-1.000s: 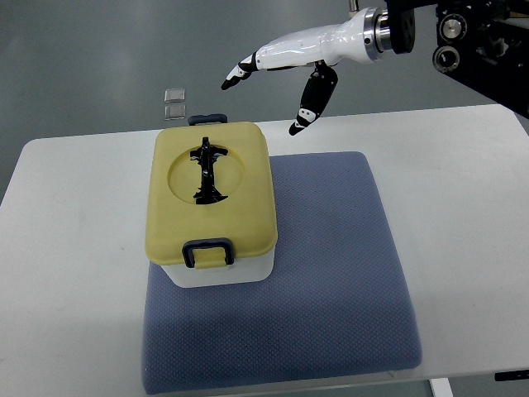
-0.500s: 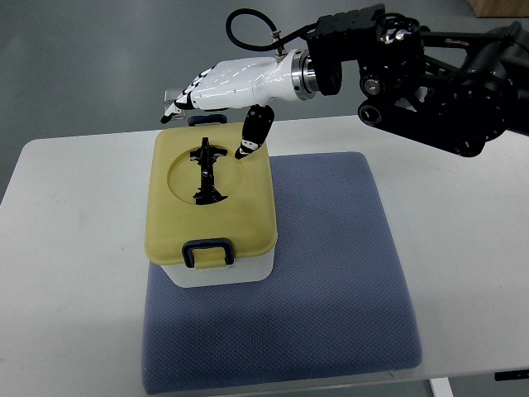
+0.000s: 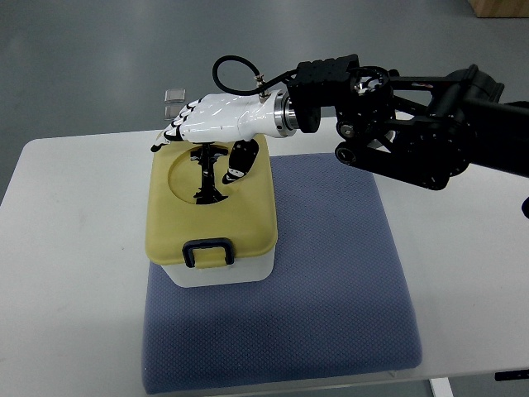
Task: Open white storage box with right hand
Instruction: 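Lower the right hand onto the lid and grasp the black handle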
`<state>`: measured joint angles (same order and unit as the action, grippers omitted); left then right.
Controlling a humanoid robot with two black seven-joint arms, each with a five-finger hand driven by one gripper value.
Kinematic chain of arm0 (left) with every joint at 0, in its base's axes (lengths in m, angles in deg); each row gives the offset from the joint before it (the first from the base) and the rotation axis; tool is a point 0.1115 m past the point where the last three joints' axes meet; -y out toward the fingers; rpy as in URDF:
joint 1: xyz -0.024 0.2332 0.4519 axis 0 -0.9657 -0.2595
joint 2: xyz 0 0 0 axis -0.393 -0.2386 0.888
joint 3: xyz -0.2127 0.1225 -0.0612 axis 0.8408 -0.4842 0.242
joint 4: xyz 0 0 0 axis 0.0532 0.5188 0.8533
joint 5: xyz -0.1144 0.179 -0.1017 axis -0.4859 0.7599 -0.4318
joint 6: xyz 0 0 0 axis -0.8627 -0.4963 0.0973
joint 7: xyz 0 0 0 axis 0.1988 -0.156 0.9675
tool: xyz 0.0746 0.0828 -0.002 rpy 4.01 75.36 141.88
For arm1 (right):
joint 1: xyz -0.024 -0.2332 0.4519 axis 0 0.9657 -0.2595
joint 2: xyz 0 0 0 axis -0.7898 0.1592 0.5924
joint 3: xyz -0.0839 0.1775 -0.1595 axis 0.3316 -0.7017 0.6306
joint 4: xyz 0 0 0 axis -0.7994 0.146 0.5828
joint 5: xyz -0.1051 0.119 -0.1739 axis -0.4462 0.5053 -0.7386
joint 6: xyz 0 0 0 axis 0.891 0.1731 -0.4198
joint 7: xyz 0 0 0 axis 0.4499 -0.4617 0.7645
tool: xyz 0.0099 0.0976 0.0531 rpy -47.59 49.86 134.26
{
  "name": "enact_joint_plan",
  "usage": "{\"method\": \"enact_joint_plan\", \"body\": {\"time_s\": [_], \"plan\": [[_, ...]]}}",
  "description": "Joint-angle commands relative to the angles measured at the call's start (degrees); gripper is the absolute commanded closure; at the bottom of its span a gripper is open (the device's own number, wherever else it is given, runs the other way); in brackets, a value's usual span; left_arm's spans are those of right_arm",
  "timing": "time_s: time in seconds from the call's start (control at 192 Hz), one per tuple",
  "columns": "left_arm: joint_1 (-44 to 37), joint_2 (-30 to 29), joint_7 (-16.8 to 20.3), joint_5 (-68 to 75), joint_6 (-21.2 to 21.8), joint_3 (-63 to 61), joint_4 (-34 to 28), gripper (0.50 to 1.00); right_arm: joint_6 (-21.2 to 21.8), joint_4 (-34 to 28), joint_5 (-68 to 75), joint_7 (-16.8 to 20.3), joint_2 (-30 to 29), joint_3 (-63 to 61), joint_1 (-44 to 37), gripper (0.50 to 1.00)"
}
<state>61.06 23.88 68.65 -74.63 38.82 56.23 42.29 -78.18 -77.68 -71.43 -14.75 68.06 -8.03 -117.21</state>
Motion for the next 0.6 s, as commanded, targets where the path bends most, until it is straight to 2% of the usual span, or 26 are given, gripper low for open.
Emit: {"method": "enact_joint_plan", "body": {"time_s": [0.0,0.099,0.266,0.302,0.458,0.531,0.594], "plan": [[0.0,0.0,0.0,0.0,-0.08,0.0,0.01,0.5,-1.34,0.55,-0.16,0.0,-0.85,0.0,0.27,0.579],[0.0,0.0,0.0,-0.09,0.0,0.0,0.01,0.5,-1.79,0.9,-0.16,0.09,-1.55,0.0,0.44,0.591],[0.0,0.0,0.0,0.0,0.0,0.09,-0.17,0.5,-3.37,1.43,-0.16,0.09,-1.9,-0.08,0.44,0.64],[0.0,0.0,0.0,0.0,0.0,0.09,-0.17,0.5,-3.37,1.43,-0.16,0.09,-1.99,-0.17,0.44,0.67],[0.0,0.0,-0.09,0.0,0.0,0.0,-0.17,0.5,-3.72,1.6,-0.16,0.18,-2.34,-0.26,0.71,0.722],[0.0,0.0,0.0,0.0,0.0,0.0,-0.17,0.5,-4.42,1.87,-0.16,0.18,-2.52,-0.26,0.88,0.767],[0.0,0.0,0.0,0.0,0.0,0.0,-0.17,0.5,-4.51,1.87,-0.07,0.18,-2.6,-0.26,0.88,0.838]]}}
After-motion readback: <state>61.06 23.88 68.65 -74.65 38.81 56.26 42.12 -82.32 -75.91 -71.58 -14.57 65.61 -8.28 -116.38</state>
